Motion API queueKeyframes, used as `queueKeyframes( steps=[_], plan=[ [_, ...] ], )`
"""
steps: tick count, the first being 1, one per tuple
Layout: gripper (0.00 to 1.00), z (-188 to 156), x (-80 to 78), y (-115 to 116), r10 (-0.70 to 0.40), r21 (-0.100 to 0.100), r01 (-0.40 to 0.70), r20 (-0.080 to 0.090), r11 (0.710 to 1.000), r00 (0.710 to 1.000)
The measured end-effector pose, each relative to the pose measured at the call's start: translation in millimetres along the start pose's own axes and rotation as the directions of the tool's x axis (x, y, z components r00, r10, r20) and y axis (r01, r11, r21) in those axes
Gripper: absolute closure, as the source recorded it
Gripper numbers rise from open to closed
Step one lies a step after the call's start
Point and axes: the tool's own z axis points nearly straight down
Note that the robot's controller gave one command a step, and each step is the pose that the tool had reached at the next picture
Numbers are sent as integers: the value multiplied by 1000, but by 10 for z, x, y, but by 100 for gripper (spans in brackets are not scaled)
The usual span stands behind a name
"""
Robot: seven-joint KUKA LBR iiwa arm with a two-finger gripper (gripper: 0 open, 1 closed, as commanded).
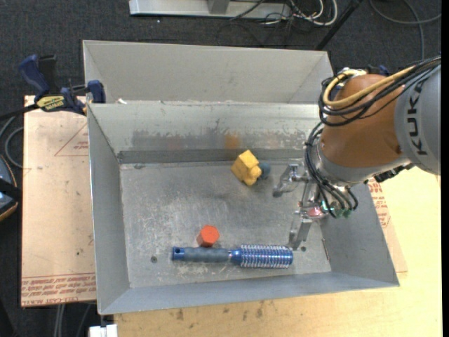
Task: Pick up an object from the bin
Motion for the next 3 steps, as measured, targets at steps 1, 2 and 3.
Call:
queueKeyframes(
  steps=[1, 2, 3],
  plan=[
    [0, 1034, 465, 170, -205, 5, 205, 23, 979, 979],
    [100, 1020, 447, 172, -206, 6, 206, 28, 979, 978],
    [100, -668, 402, 538, -281, 5, 281, 17, 960, 960]
  ],
)
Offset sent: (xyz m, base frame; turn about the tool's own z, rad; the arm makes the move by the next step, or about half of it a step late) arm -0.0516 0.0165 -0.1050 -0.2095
